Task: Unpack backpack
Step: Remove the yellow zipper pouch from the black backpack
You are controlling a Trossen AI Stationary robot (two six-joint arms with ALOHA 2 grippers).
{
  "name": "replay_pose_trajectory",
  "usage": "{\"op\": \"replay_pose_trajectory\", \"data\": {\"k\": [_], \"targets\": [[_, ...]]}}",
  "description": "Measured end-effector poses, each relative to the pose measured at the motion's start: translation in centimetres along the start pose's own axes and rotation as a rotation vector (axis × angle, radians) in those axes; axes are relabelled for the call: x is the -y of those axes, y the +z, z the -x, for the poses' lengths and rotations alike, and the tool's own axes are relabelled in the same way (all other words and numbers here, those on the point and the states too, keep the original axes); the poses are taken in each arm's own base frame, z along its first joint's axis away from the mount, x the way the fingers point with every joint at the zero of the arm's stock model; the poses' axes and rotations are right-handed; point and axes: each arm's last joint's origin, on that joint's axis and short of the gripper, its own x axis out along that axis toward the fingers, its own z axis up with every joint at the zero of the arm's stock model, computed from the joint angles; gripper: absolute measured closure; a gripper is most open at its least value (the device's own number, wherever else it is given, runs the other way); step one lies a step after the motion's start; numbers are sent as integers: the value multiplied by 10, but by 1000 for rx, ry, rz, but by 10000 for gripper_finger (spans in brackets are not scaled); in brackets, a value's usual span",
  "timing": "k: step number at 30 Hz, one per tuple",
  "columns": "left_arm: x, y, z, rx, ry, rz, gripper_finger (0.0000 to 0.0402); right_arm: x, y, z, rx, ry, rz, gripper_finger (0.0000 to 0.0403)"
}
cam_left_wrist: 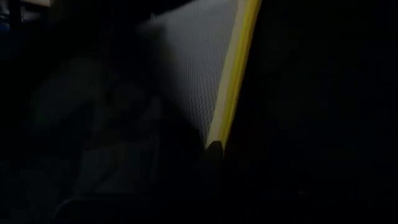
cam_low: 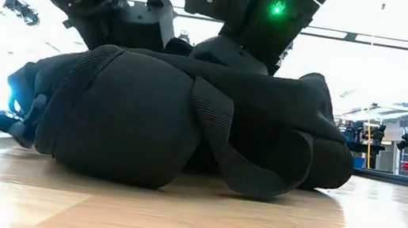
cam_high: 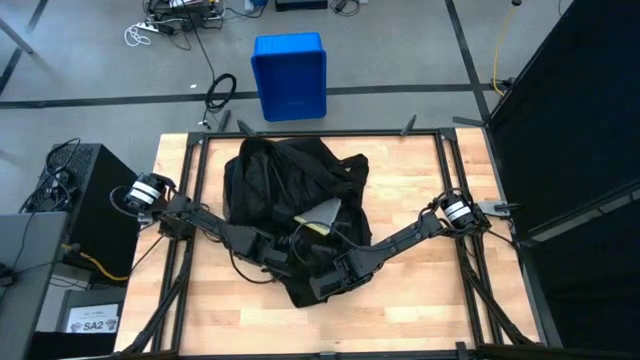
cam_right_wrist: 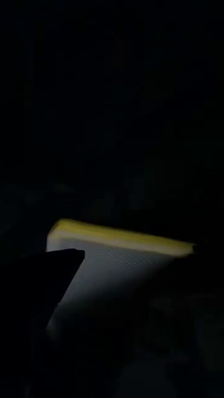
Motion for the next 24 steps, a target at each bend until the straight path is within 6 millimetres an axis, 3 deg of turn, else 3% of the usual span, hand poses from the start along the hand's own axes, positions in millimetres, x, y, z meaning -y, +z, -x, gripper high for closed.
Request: {"op": "replay_pose_trajectory", "data": {"k": [12, 18, 24], "targets": [[-4, 8, 2, 40, -43, -10, 397, 4, 1, -6, -31, 35, -15, 212], [-12, 9, -3, 27, -70, 19, 361, 0, 10, -9, 8, 136, -90, 205], [-20, 15, 2, 23, -65, 59, 322, -13, 10, 5, 65, 175, -108, 219]]}}
